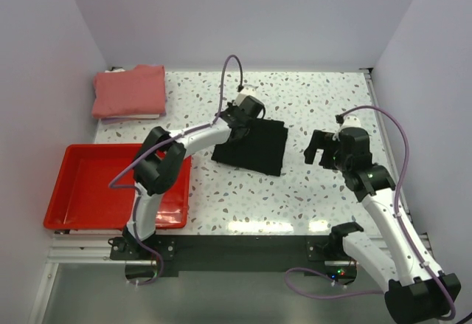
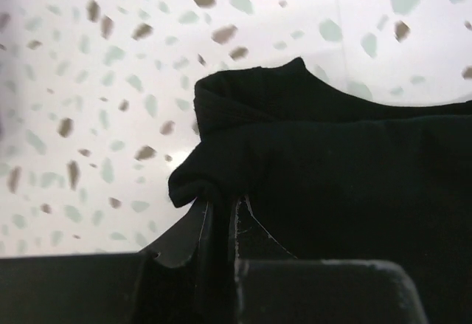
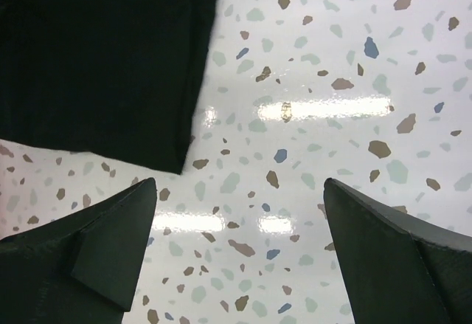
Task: Fold and stack the t-shirts
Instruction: Neatly place the folded tshirt to the corner
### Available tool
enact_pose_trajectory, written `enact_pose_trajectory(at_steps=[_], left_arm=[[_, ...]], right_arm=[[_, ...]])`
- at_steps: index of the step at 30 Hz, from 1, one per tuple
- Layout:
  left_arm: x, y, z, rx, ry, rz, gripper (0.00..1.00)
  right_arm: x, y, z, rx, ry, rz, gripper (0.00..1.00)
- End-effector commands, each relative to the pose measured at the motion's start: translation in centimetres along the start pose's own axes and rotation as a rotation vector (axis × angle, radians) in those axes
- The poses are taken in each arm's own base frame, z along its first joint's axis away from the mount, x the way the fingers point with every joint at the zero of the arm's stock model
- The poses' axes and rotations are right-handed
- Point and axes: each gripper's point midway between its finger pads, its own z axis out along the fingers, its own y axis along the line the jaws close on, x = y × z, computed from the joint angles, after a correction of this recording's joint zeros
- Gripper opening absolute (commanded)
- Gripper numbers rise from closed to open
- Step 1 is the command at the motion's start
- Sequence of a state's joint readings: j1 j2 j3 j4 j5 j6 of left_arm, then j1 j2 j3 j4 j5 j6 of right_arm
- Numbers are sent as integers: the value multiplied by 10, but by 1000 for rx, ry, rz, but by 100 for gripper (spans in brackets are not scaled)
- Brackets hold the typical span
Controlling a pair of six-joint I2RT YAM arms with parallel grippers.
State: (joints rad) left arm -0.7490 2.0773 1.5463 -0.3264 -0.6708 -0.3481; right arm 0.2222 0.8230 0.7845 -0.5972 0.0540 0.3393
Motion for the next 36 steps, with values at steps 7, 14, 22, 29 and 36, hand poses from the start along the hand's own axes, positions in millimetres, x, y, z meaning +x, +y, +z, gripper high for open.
enact_pose_trajectory(at_steps=[7,14,22,29,36], left_arm=[[-107,123,1,-290,-198,94,0],[-147,201,11,-497,-260,209,0],[-177,275,14,-691,-261,333,0],[-195,310,5,-710,-289,359,0],[-215,330,-11,-695,-356,369,0]], right_arm=[[-21,-4,6,32,-103,29,99],[-14,-6,23,50,-66,25,99],[-8,-13,30,90,-52,31,99],[-9,-17,31,110,-54,28,99],[-7,-21,34,131,-47,26,99]])
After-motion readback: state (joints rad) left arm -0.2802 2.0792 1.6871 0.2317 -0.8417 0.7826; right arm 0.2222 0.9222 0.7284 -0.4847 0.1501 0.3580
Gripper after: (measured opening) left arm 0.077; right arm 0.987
